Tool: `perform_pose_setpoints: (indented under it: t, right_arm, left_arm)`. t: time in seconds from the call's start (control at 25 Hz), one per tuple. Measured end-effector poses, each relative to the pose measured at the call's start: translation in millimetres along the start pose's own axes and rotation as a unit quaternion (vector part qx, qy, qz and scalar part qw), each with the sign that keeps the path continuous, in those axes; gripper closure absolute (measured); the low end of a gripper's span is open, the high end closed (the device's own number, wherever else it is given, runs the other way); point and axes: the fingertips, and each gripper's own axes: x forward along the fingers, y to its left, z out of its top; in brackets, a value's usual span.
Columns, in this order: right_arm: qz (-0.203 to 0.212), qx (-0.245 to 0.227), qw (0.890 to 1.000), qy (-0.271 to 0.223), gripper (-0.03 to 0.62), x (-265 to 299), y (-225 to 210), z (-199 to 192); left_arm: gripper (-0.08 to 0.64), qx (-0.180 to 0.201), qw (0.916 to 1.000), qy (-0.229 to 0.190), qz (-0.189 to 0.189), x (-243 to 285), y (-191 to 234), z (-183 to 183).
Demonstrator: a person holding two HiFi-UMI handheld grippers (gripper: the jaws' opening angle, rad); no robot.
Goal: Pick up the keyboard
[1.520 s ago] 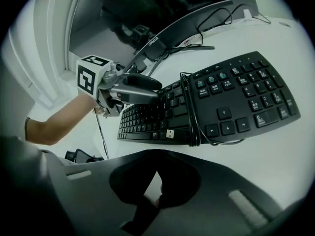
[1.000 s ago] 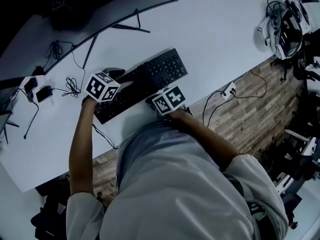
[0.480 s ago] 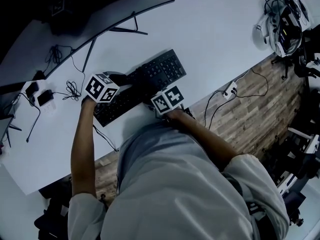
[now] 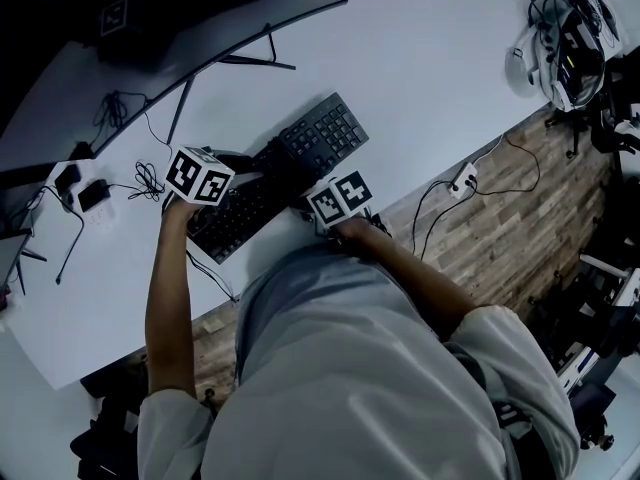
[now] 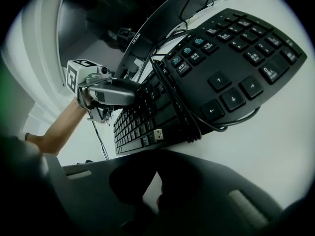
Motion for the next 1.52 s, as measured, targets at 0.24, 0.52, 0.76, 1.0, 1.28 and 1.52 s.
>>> perform_pose_setpoints:
  t: [0.24, 0.52, 0.76, 1.0, 1.28, 1.52]
  right_arm:
    - [0.001, 0.005, 1.0, 0.002, 0.592, -0.3, 0.5, -4.0]
    - [0.004, 0.014, 1.0, 0.004, 0.592, -2.2, -0.3, -8.6]
    - [0.004, 0.016, 1.0, 0.004, 0.592, -0.7, 1.1, -8.4]
    - [0.006, 0.016, 1.0, 0.002, 0.592, -1.4, 1.3, -8.2]
    - [0.006, 0.015, 1.0, 0.002, 0.592, -1.1, 1.5, -8.0]
    - [0.008, 0.015, 1.0, 0.001, 0.591, -1.7, 1.4, -9.1]
  left_arm:
    - [0.56, -0.037, 0.9988, -0.018, -0.026, -8.2, -7.6, -2.2]
    - [0.56, -0.078, 0.992, -0.046, -0.088, -22.4, -21.7, -0.1]
    - [0.56, -0.091, 0.9773, -0.092, -0.168, -33.1, -44.1, 13.4]
    - [0.56, -0.094, 0.9791, -0.098, -0.151, -28.7, -39.6, 11.5]
    - [0.56, -0.132, 0.9528, -0.107, -0.252, -30.8, -63.8, 14.7]
    - [0.56, -0.086, 0.971, -0.087, -0.205, -18.7, -63.0, 8.1]
